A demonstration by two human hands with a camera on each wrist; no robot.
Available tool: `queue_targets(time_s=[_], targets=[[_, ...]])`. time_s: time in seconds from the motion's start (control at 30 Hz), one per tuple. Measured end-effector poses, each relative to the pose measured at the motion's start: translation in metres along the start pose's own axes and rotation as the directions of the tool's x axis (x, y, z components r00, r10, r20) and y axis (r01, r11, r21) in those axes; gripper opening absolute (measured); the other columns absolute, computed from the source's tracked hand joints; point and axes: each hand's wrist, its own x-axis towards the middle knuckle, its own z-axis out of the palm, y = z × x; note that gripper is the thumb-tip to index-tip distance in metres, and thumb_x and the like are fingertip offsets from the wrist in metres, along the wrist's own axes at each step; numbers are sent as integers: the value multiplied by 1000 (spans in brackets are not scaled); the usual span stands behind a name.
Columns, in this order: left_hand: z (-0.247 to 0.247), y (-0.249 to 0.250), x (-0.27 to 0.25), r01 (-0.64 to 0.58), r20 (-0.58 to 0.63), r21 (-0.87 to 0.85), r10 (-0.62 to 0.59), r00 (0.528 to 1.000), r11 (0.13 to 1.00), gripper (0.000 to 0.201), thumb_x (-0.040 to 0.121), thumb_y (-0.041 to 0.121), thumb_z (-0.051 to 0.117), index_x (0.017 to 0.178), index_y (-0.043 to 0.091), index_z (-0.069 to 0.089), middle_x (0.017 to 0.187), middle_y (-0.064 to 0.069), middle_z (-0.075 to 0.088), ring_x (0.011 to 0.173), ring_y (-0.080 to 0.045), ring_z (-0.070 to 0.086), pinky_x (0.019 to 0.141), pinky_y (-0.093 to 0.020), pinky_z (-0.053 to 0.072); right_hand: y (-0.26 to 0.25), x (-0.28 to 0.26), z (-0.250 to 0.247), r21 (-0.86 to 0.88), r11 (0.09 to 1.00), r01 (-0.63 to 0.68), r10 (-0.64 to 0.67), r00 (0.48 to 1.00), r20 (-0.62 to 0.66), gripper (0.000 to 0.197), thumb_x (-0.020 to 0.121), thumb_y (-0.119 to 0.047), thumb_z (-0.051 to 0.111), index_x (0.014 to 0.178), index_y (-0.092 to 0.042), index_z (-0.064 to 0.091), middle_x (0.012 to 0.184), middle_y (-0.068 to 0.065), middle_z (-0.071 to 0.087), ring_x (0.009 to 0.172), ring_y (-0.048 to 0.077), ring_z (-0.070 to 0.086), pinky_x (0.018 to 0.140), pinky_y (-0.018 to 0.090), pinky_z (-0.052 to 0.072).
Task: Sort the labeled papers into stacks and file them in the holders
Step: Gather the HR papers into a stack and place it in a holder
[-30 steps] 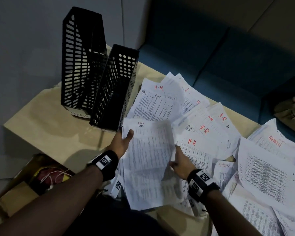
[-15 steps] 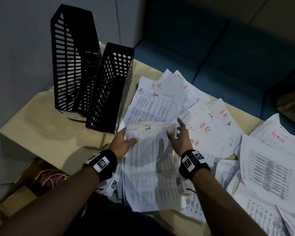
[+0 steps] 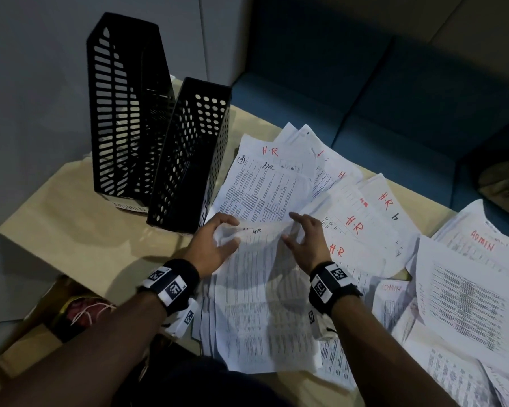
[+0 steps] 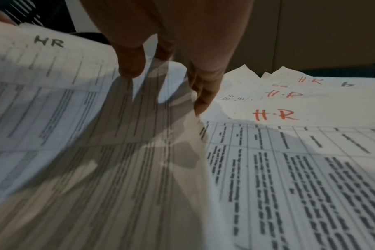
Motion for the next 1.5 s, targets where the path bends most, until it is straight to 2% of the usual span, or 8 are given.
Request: queue_targets(time_s=[0.2, 0.4, 0.53, 0.8, 1.0, 1.13, 1.33, 1.5], targets=[[5, -10, -11, 29, -78, 129, -19, 997, 991, 52, 88, 15, 67, 102, 59, 44, 127, 14, 54, 124, -9, 49, 92, -12, 37, -6, 2, 5, 200, 974, -102, 120, 989, -80, 30, 92, -28, 60, 118, -13, 56, 121, 8, 55, 111, 25, 53, 83, 26, 39], [6, 18, -5, -84, -305, -93, 52, 951, 992, 44, 87, -4, 61, 99, 37, 50, 113, 15, 55, 107, -10, 57, 92, -18, 47, -2, -8, -2, 467, 857, -216, 261, 965, -33, 53, 93, -43, 52, 136, -15, 37, 120, -2, 48, 108, 18, 50, 92, 35, 44], [7, 30, 2, -141, -305, -290, 48, 951, 946, 51, 84, 2, 68, 126, 24, 48, 121, 9, 57, 111, -10, 58, 92, -22, 51, 2, -18, 6, 353, 918, -178, 203, 979, -35, 28, 96, -42, 46, 80, -21, 52, 78, -3, 58, 80, 21, 55, 73, 35, 47], [27, 20, -1, 232, -216, 66, -213, 953, 970, 31, 90, 22, 65, 118, 7, 64, 100, 0, 69, 94, -19, 67, 79, -24, 52, 7, -35, -5, 468, 869, -159, 251, 958, -140, 31, 97, -44, 39, 78, -19, 45, 78, -2, 49, 76, 18, 48, 73, 31, 41], [20, 7, -3, 311, -266, 224, -250, 931, 923, 33, 95, 13, 55, 128, 9, 56, 119, -4, 64, 106, -21, 59, 94, -29, 43, 56, -32, -52, -20, 981, -194, 186, 959, -214, 37, 91, -26, 60, 124, -10, 56, 122, 11, 57, 113, 27, 55, 97, 35, 44], [10, -11, -8, 386, -250, 308, -317, 915, 870, 44, 96, 16, 55, 138, 6, 45, 137, -17, 54, 125, -33, 51, 105, -38, 38, 76, -17, -78, -492, 868, -68, 78, 997, 0, 67, 84, -40, 66, 141, -20, 38, 141, 8, 43, 128, 28, 42, 102, 42, 40], [7, -19, -16, 429, -228, 288, -374, 899, 856, 40, 97, 14, 53, 137, 10, 47, 134, -14, 57, 120, -32, 55, 98, -33, 40, 65, 7, -71, -641, 765, 55, 98, 975, 201, 105, 70, -37, 80, 151, -24, 15, 150, 5, 33, 136, 27, 35, 110, 45, 30], [6, -19, -18, 448, -231, 242, -397, 888, 861, 42, 97, 15, 52, 138, 11, 45, 134, -11, 57, 121, -30, 54, 97, -30, 38, 67, 14, -61, -668, 743, 36, 103, 981, 167, 64, 75, -34, 75, 132, -23, 48, 131, 5, 48, 125, 29, 42, 101, 43, 36]])
